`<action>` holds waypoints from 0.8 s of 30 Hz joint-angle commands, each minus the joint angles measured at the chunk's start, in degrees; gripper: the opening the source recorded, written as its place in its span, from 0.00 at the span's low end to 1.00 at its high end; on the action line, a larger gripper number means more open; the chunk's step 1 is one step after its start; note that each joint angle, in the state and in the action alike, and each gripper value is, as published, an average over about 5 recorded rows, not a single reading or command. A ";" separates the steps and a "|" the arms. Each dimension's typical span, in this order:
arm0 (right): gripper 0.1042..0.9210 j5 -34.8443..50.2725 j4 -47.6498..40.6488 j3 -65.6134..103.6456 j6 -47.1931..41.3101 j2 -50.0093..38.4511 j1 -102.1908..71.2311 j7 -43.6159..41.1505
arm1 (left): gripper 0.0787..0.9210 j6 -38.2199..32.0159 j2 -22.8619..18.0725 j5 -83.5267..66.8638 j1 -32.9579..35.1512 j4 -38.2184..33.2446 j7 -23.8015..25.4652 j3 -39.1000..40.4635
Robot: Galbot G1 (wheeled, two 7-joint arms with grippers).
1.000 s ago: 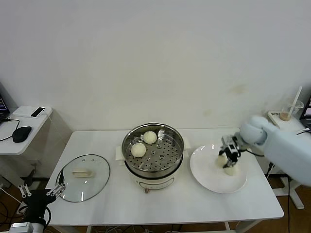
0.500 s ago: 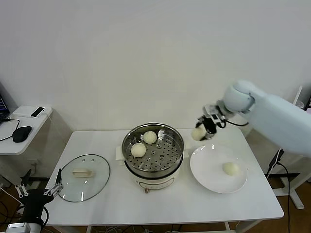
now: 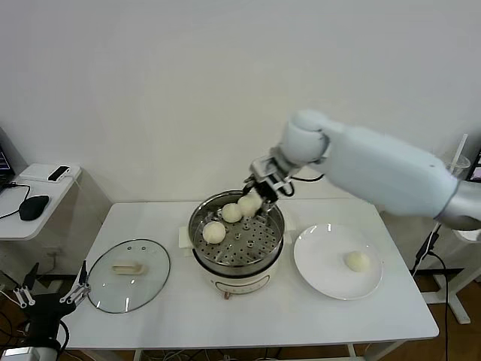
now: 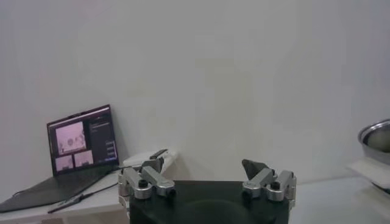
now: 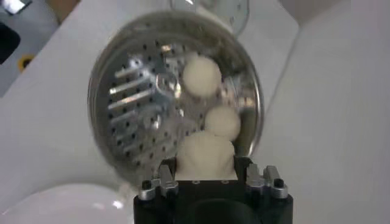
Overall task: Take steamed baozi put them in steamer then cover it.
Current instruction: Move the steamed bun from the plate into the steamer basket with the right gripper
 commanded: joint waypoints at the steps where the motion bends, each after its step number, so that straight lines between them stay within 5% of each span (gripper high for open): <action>1: 0.60 -1.48 1.53 -9.58 6.63 7.01 0.34 1.90 | 0.88 -0.03 -0.21 -0.10 -0.13 0.10 0.02 -0.25; 24: 0.60 -10.65 1.75 -13.02 15.24 6.44 -3.15 1.20 | 0.88 -0.08 -1.03 -0.32 -0.17 -0.47 0.02 -0.50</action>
